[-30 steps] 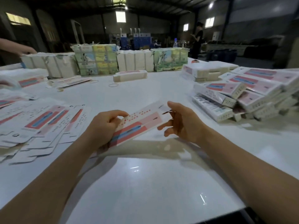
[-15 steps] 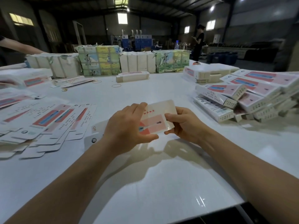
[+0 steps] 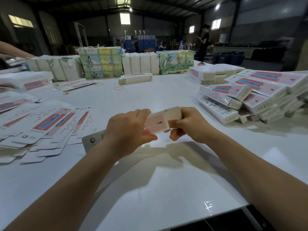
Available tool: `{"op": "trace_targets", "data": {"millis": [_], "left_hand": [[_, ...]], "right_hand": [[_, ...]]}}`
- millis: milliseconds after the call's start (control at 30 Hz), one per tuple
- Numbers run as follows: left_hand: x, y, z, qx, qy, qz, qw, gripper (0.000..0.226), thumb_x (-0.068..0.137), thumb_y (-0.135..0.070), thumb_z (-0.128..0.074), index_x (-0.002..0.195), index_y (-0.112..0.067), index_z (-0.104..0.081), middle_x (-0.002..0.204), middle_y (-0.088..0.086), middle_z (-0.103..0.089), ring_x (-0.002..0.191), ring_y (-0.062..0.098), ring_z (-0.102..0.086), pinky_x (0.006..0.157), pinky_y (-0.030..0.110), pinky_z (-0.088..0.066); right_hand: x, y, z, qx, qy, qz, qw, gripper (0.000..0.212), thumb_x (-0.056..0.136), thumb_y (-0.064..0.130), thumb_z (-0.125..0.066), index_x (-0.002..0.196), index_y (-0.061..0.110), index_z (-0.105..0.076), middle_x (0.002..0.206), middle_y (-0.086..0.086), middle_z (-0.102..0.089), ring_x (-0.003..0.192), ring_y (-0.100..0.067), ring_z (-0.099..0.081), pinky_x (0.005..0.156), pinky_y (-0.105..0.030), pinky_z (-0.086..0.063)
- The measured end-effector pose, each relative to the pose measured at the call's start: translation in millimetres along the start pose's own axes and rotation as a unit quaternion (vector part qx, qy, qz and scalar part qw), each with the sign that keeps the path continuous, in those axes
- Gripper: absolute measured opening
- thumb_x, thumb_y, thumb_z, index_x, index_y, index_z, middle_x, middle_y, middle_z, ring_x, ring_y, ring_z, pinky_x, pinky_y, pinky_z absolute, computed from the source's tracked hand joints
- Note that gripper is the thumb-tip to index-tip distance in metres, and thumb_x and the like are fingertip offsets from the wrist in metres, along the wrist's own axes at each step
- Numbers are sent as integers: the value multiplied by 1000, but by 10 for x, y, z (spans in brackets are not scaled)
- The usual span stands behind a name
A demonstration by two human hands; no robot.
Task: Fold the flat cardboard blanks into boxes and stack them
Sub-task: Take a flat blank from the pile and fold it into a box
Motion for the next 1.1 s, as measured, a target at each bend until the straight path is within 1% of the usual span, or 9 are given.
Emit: {"op": "trace_targets", "data": {"millis": [100, 200, 433, 567, 633, 767, 900, 1000, 1100], "left_hand": [[-20, 62, -112, 4, 26, 19, 999, 82, 69, -57, -73, 134, -15, -45, 114, 5, -61, 90, 25, -58, 70, 35, -47], [-50, 219, -172, -14, 51, 58, 997, 89, 73, -61, -67, 143, -19, -33, 126, 2, -53, 99, 17, -53, 79, 32, -47], [-36, 377, -134, -69, 21, 140, 988, 65, 75, -60, -65, 127, -24, -49, 113, -2, -62, 77, 16, -54, 60, 28, -47], [-54, 438, -175, -70, 21, 170, 983, 69, 71, -67, -58, 125, -23, -50, 107, 1, -66, 67, 15, -48, 51, 22, -35], [-46, 430, -195, -75, 26, 172, 982, 76, 67, -72, -49, 125, -24, -49, 107, 1, -66, 65, 13, -47, 47, 18, -30], [-26, 387, -266, -89, 41, 168, 981, 83, 63, -76, -42, 127, -24, -50, 108, -1, -66, 66, 11, -48, 47, 17, -32], [-20, 327, -329, -93, 53, 158, 982, 81, 63, -76, -42, 124, -24, -51, 107, -4, -65, 66, 10, -50, 49, 17, -37], [-29, 327, -347, -93, 67, 156, 981, 80, 63, -78, -40, 123, -25, -51, 105, -5, -64, 65, 10, -52, 50, 18, -40], [-32, 314, -332, -79, 73, 157, 982, 77, 65, -78, -39, 121, -27, -50, 92, -12, -55, 60, 9, -48, 47, 16, -32]], "right_hand": [[8, -18, 55, 11, -18, -16, 1000, 17, 85, -8, -57, 92, 4, -67, 76, -14, -69, 46, -23, -62, 45, -26, -53], [19, -21, 156, 34, -52, -19, 998, 15, 86, -6, -57, 92, 3, -67, 83, -19, -69, 48, -24, -61, 45, -27, -52], [-4, -64, 184, 210, -168, -27, 963, 15, 95, 17, -53, 93, 4, -59, 69, -14, -68, 59, -26, -66, 54, -32, -56], [-108, -1, 240, 110, -256, 27, 960, 4, 92, 11, -57, 89, 11, -61, 76, -9, -68, 62, -18, -67, 59, -30, -57], [-117, 36, 195, 80, -257, 52, 962, 13, 90, 6, -57, 87, 17, -65, 77, -2, -68, 64, -12, -66, 59, -26, -55], [-131, 83, 108, 22, -246, 82, 966, 24, 91, 7, -56, 105, 22, -69, 89, 5, -64, 74, -10, -61, 62, -22, -52], [-147, 140, 54, -41, -221, 101, 969, 32, 90, 13, -59, 75, 41, -66, 79, 16, -62, 73, -9, -56, 68, -25, -47], [-139, 109, 90, -49, -217, 90, 971, 33, 87, 11, -61, 69, 38, -64, 62, 22, -61, 64, -1, -55, 67, -26, -46], [-136, 102, 55, -35, -200, 87, 975, 17, 88, 11, -61, 91, 26, -67, 72, 18, -64, 68, -3, -58, 64, -22, -48]]}}
Point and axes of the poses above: each hand's wrist, its own x-axis towards the middle knuckle, its own z-axis out of the back of the hand, y = z × x, the point moved 8 cm from there along x, towards the middle knuckle
